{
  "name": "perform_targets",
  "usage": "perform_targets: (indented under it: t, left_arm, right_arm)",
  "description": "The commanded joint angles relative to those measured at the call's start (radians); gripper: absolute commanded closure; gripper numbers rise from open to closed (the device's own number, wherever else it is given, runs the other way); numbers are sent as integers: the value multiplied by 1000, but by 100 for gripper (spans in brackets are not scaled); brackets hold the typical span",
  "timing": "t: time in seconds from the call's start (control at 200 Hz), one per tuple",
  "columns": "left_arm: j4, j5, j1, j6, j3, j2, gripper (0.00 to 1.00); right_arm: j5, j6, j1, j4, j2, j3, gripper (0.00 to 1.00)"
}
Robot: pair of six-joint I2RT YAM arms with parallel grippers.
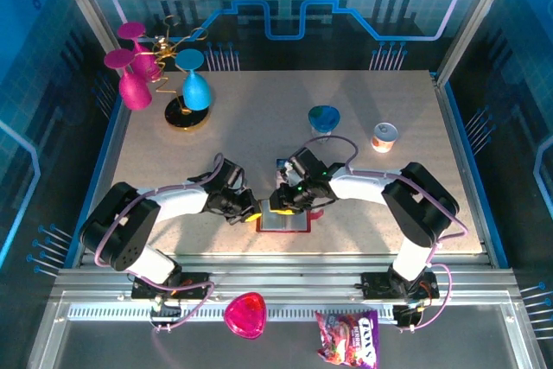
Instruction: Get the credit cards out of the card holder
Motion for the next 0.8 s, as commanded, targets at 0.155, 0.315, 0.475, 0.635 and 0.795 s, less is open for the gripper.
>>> perform_targets:
  t: [0.155, 0.315, 0.475, 0.635, 0.795]
  left_arm:
    - [-16, 18, 15, 43, -23, 8, 90]
    - [-20, 19, 18, 46, -24, 9, 90]
    - [-27, 19, 20, 50, -16, 14, 90]
    - [-44, 19, 20, 49, 1, 2, 89]
    - [-75, 15, 19, 45, 28, -46, 85]
  right_arm:
    - [61, -47, 20, -139, 39, 39, 65]
    - [87, -72, 20, -185, 32, 49, 65]
    - [84, -74, 17, -170, 28, 42, 65]
    - [55, -63, 10, -119, 34, 18, 65]
    - [34, -51, 2, -65, 25, -16, 65]
